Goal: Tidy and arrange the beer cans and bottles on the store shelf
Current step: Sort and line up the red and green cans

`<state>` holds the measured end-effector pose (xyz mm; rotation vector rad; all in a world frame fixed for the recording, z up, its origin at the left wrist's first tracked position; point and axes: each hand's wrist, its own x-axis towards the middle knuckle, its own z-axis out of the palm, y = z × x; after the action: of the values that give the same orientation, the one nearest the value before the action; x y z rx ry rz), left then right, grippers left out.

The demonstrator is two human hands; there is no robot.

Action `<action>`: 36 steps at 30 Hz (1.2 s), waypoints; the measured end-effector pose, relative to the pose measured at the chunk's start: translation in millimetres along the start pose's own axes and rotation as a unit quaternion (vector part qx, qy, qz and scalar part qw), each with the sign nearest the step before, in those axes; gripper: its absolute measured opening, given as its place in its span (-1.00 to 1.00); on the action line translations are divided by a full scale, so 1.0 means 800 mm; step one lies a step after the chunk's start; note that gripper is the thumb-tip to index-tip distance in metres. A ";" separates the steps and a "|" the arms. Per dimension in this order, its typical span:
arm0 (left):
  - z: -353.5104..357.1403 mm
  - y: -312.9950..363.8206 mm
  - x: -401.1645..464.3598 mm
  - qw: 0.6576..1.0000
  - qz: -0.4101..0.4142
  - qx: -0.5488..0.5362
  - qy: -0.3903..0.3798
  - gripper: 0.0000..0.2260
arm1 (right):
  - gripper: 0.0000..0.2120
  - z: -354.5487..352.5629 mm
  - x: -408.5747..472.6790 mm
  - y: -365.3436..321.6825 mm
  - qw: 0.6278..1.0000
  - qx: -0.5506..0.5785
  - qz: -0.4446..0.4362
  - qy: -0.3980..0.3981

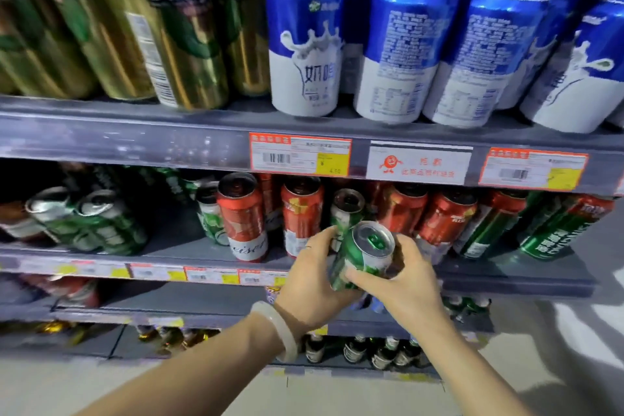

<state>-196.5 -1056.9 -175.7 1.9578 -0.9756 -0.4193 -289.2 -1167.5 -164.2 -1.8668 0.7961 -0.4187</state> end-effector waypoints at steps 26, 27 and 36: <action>-0.247 -0.188 -0.129 0.943 -0.164 -0.043 0.286 -0.39 | -0.47 0.339 0.042 -0.181 0.957 0.036 -0.033 -0.284; -0.251 -0.195 -0.135 0.942 -0.165 -0.050 0.289 -0.41 | -0.50 0.351 0.050 -0.190 0.965 0.031 -0.040 -0.257; -0.319 -0.244 -0.167 0.925 -0.183 -0.020 0.333 -0.42 | -0.29 0.489 0.105 -0.258 0.972 -0.093 -0.129 -0.175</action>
<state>-32.2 -751.5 -207.0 2.0317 -0.1645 0.0418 77.5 -907.2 -147.7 -2.1517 0.3655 -0.1692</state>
